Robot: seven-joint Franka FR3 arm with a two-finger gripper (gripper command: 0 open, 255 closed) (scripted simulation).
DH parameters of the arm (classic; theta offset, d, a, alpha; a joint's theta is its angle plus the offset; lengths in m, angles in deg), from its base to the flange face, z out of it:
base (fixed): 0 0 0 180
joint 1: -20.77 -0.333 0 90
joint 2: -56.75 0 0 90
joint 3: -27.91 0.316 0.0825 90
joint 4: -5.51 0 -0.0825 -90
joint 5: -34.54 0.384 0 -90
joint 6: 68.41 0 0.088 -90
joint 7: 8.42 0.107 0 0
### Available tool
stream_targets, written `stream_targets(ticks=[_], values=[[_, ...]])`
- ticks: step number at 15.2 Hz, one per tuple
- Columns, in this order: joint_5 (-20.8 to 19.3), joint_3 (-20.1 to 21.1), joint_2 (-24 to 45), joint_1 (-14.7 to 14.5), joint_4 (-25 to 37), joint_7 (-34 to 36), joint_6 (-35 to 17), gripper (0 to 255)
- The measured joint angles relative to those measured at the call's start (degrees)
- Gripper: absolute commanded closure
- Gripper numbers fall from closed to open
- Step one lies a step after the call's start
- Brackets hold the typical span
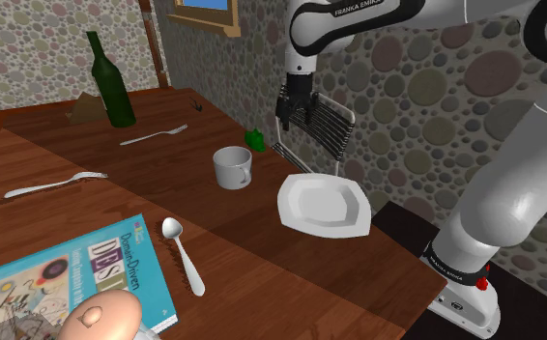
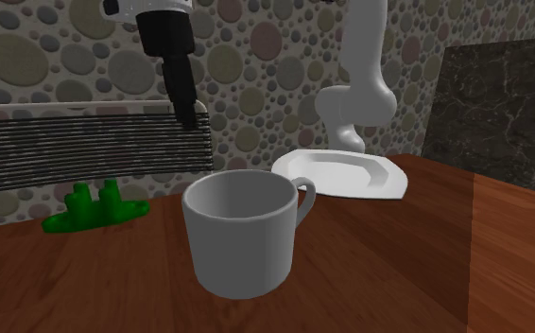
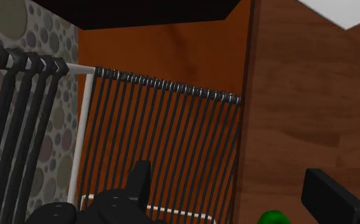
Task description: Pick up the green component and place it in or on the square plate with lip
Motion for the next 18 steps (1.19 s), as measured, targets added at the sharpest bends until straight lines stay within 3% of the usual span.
stream_targets(ticks=[12, 18], values=[[-1.8, 1.5, 25.7, -2.5, 29.4, 4.9, 1.1, 0], [-2.0, 1.4, 28.0, -2.7, 29.0, 5.0, -1.8, 0]])
